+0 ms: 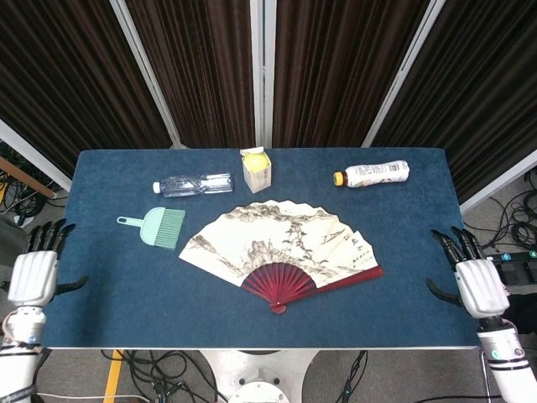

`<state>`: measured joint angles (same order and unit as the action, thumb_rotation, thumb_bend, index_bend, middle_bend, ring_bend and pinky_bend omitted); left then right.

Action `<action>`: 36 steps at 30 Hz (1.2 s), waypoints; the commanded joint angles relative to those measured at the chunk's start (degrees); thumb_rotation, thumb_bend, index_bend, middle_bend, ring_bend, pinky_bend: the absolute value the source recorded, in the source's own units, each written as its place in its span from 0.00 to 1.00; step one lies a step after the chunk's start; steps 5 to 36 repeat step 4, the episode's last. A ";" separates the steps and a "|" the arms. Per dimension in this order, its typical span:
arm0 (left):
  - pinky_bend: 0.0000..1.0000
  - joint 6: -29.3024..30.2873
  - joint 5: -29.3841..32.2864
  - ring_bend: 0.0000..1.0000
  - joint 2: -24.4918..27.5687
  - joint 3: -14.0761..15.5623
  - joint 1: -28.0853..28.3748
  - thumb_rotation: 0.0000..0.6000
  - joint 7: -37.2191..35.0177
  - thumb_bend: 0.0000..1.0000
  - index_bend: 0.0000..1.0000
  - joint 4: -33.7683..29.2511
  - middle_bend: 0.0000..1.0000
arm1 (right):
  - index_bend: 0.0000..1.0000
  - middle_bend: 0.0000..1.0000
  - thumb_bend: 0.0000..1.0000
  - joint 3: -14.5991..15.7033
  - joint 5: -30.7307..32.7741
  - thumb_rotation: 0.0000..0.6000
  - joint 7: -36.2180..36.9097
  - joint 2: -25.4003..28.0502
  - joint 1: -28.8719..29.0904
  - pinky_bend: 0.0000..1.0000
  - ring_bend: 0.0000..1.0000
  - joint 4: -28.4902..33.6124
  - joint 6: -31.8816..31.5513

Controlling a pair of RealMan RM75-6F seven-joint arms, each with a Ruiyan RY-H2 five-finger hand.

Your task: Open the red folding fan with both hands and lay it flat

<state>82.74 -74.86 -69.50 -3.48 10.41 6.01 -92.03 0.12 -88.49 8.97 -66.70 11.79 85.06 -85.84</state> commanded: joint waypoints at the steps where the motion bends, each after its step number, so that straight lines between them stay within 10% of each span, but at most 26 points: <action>1: 0.02 3.66 -1.98 0.00 1.58 2.91 -3.77 1.00 0.08 0.00 0.13 -1.81 0.07 | 0.11 0.19 0.16 0.58 0.05 1.00 0.63 0.01 -2.11 0.02 0.00 -0.59 -1.75; 36: 0.02 4.85 -2.58 0.00 1.79 3.96 -5.43 1.00 0.85 0.00 0.13 -2.91 0.07 | 0.12 0.19 0.16 0.59 0.57 1.00 0.87 -0.31 -3.35 0.02 0.00 -0.61 -2.35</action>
